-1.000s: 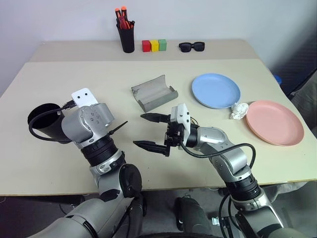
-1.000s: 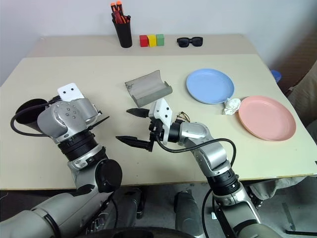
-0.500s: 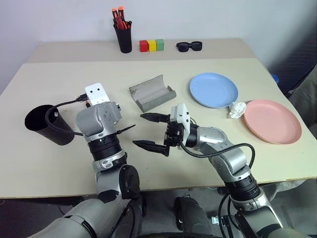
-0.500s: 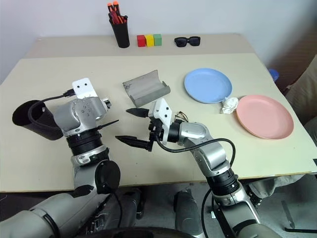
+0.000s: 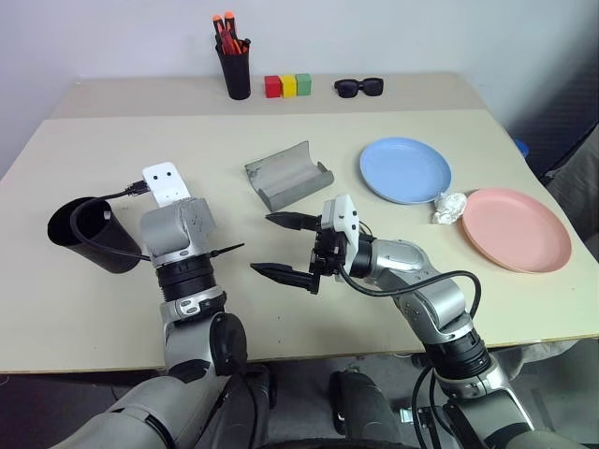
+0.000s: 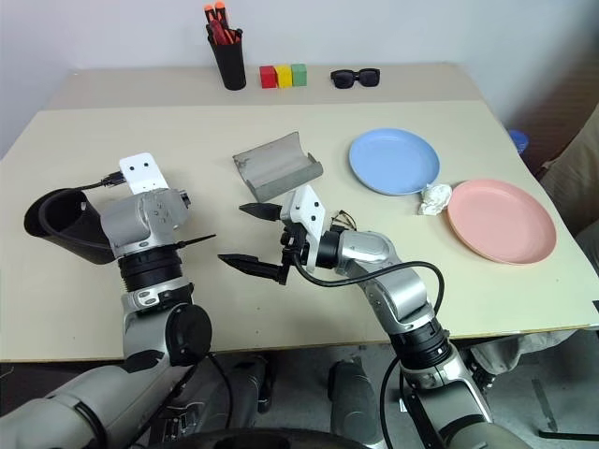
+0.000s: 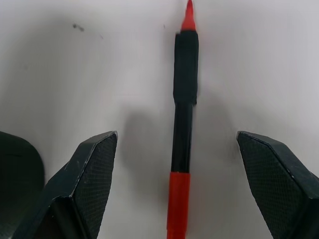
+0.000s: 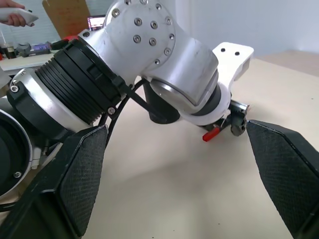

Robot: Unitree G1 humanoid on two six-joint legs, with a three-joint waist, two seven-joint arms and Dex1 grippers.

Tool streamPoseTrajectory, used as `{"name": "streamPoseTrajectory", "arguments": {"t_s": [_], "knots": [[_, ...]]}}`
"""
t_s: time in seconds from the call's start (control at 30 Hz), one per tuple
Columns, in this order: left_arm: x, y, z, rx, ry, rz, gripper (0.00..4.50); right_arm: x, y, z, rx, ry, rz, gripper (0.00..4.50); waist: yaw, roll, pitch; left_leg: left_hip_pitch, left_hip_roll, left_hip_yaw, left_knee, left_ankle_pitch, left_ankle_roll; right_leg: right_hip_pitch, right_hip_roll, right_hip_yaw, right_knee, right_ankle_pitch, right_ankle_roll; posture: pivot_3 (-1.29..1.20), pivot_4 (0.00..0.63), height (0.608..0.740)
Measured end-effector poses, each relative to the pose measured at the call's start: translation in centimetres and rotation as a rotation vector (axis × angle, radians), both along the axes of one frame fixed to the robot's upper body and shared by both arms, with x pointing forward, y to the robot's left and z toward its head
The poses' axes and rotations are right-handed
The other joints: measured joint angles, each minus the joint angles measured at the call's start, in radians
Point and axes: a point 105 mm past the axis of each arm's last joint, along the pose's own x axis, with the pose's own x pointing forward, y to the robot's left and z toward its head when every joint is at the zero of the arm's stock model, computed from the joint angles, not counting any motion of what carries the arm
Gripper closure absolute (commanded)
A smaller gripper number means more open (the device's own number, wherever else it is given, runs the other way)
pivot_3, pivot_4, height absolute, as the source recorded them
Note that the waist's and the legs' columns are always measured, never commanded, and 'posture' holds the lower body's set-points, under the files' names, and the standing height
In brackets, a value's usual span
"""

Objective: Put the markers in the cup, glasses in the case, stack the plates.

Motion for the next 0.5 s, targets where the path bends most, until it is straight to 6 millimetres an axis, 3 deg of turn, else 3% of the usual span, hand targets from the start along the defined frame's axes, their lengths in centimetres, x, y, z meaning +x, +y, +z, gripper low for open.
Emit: {"name": "streamPoseTrajectory", "arguments": {"t_s": [0.07, 0.27, 0.5], "knots": [[0.04, 0.13, -0.12, -0.036, -0.009, 0.004, 1.43, -0.01, 0.02, 0.01, 0.001, 0.000, 0.001, 0.00, 0.000, 0.000, 0.000, 0.000, 0.000, 0.000, 0.000, 0.000, 0.000, 0.000, 0.000, 0.000, 0.000, 0.000, 0.000, 0.00, 0.150, 0.740], [0.20, -0.02, -0.25, -0.089, -0.021, 0.005, 4.49, -0.02, 0.04, 0.02, 0.002, 0.000, 0.001, 0.00, -0.004, 0.000, 0.000, 0.001, 0.000, 0.000, 0.000, 0.000, 0.000, 0.000, 0.000, 0.000, 0.000, 0.000, 0.000, 0.00, 0.150, 0.740], [0.59, -0.41, -0.05, -0.052, -0.042, -0.044, 4.49, -0.01, 0.03, 0.01, 0.002, 0.000, 0.001, 0.00, -0.001, 0.000, 0.000, 0.001, 0.000, 0.000, 0.000, 0.000, 0.000, 0.000, 0.000, 0.000, 0.000, 0.000, 0.000, 0.00, 0.150, 0.740]]}}
